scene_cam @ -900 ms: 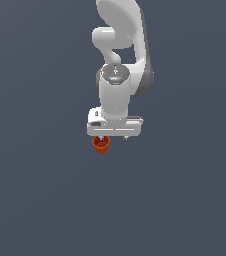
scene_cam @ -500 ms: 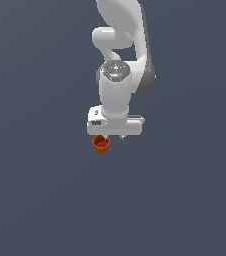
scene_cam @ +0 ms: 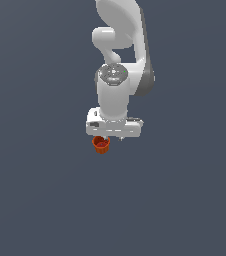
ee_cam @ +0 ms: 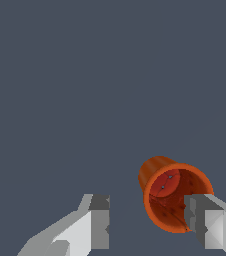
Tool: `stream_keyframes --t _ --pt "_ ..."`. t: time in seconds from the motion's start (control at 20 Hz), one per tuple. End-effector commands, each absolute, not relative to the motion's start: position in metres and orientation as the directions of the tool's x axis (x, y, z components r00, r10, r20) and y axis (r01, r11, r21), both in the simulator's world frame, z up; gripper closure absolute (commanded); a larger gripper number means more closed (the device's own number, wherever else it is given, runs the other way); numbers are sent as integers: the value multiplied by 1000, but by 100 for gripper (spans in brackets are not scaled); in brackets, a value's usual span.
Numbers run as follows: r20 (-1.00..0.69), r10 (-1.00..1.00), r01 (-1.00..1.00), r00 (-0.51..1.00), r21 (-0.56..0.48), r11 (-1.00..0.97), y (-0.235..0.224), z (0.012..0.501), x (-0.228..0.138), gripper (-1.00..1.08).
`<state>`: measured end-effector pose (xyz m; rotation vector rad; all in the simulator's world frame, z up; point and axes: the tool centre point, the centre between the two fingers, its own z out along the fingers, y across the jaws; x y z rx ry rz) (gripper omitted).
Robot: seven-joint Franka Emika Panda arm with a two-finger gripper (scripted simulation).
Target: Pick up the object and move it to a goal position.
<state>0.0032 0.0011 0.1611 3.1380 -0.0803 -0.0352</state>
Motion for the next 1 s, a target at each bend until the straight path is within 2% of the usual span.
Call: stream_keyframes --t 0.0,0.55,0.95 --pt "-44 -89 -89 995 1 -996 -2 155 2 -20" --pt "-200 -352 -355 915 21 -935 -22 114 -6 -20" --pt "-257 -445 -449 858 48 -892 -28 99 -10 -20"
